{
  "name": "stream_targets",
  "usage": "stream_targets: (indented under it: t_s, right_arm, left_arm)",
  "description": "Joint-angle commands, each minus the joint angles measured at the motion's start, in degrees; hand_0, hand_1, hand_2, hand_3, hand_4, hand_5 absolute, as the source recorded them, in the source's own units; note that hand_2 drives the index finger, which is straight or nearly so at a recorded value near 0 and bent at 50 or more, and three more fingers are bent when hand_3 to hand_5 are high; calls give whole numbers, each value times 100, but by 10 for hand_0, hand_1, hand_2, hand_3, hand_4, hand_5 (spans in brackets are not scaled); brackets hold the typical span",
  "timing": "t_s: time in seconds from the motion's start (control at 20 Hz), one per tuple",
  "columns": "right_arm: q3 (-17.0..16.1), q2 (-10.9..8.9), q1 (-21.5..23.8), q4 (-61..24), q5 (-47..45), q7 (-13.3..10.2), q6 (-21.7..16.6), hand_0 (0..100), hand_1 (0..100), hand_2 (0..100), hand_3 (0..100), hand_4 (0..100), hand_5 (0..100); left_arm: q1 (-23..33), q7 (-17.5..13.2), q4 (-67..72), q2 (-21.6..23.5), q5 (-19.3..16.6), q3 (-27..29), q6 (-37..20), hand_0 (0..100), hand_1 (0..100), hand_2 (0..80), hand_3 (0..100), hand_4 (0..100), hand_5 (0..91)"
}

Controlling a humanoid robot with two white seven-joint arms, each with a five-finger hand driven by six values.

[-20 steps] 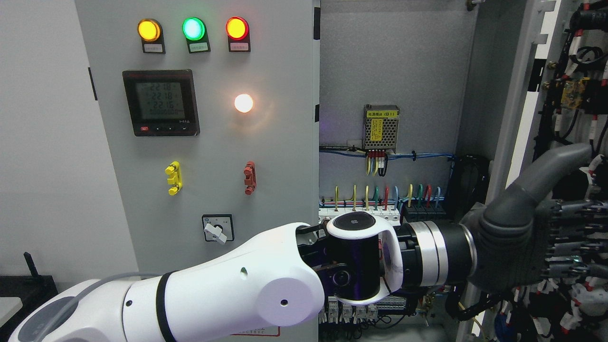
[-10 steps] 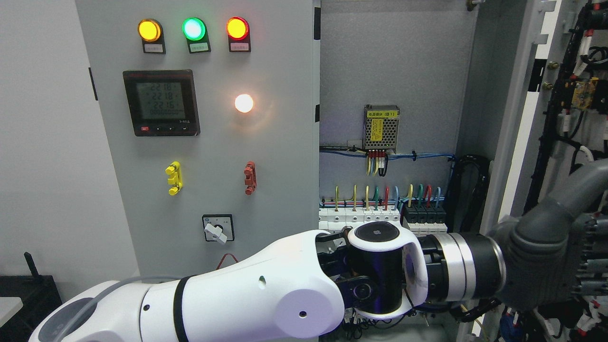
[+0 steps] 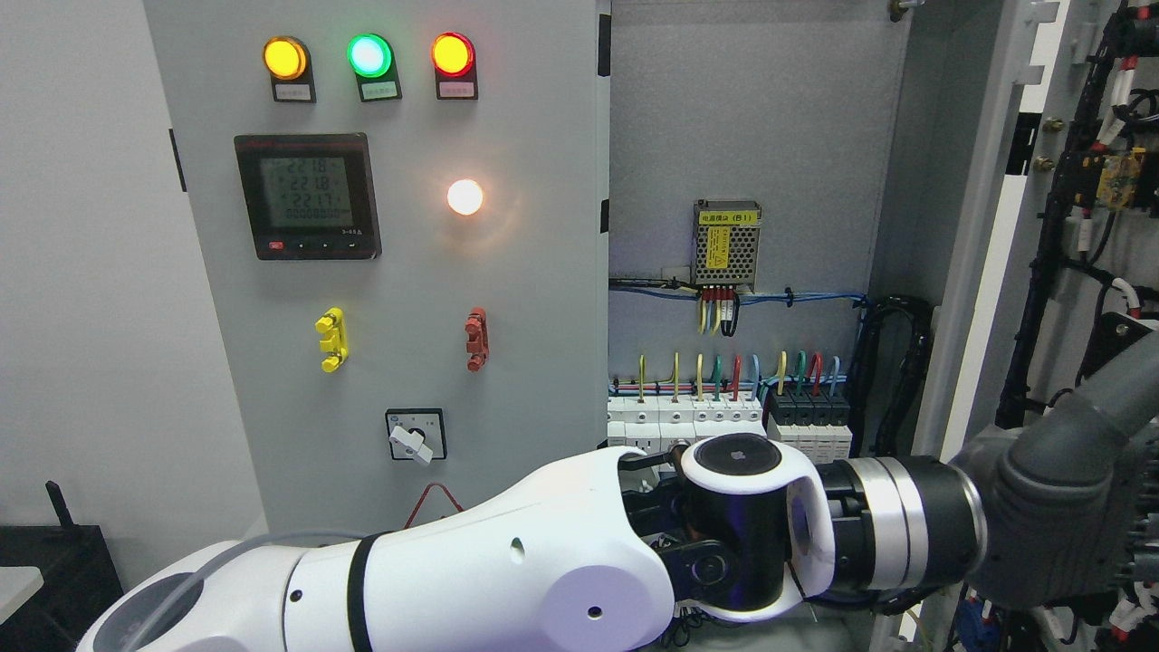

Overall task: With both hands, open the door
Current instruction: 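Withdraw the left hand down and away from the opened door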

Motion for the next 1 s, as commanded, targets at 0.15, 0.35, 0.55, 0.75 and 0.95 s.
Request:
stream_targets:
  t_s: [0.15, 0.35, 0.55, 0.75, 0.95]
  right_arm:
    - [0, 0, 0, -7, -61, 1, 7, 381, 0, 0, 0, 0, 0]
    - [0, 0, 0, 2, -61, 1, -2, 380, 0, 0, 0, 0, 0]
    - [0, 0, 0, 2, -61, 1, -2, 380, 0, 0, 0, 0, 0]
    - [0, 0, 0, 2, -61, 1, -2, 381, 0, 0, 0, 0, 0]
    - [0, 0, 0, 2, -61, 1, -2, 380, 0, 0, 0, 0, 0]
  left_arm:
    - [483, -154, 255, 1427, -605, 634, 110, 0, 0, 0, 0, 0, 0]
    - [772, -426, -8, 2209, -606, 776, 267, 0, 0, 0, 0, 0, 0]
    - [1291, -708, -868, 3246, -623, 820, 303, 0, 0, 0, 0, 0, 0]
    - [2028, -796, -1879, 4441, -789, 1030, 294, 0, 0, 0, 0, 0, 0]
    - [2653, -883, -1960, 5110, -974, 1223, 294, 0, 0, 0, 0, 0, 0]
